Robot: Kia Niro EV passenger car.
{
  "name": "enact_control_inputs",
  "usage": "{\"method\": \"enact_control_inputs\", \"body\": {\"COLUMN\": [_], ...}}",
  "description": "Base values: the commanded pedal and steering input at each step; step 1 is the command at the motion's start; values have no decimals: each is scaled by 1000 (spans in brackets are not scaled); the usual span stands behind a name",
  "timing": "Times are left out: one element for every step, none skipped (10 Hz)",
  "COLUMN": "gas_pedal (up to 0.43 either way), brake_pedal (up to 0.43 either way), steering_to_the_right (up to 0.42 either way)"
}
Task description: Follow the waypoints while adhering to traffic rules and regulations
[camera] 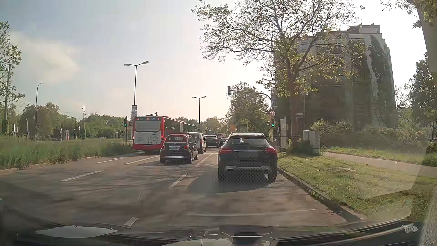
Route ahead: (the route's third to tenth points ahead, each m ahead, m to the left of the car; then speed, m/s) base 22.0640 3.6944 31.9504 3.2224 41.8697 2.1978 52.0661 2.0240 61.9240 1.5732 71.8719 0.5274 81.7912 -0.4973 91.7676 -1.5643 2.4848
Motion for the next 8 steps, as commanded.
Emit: {"method": "enact_control_inputs", "body": {"gas_pedal": [98,98,98,98,98,98,110,110], "brake_pedal": [0,0,0,0,0,0,0,0], "steering_to_the_right": [8,9,9,8,9,9,9,9]}}
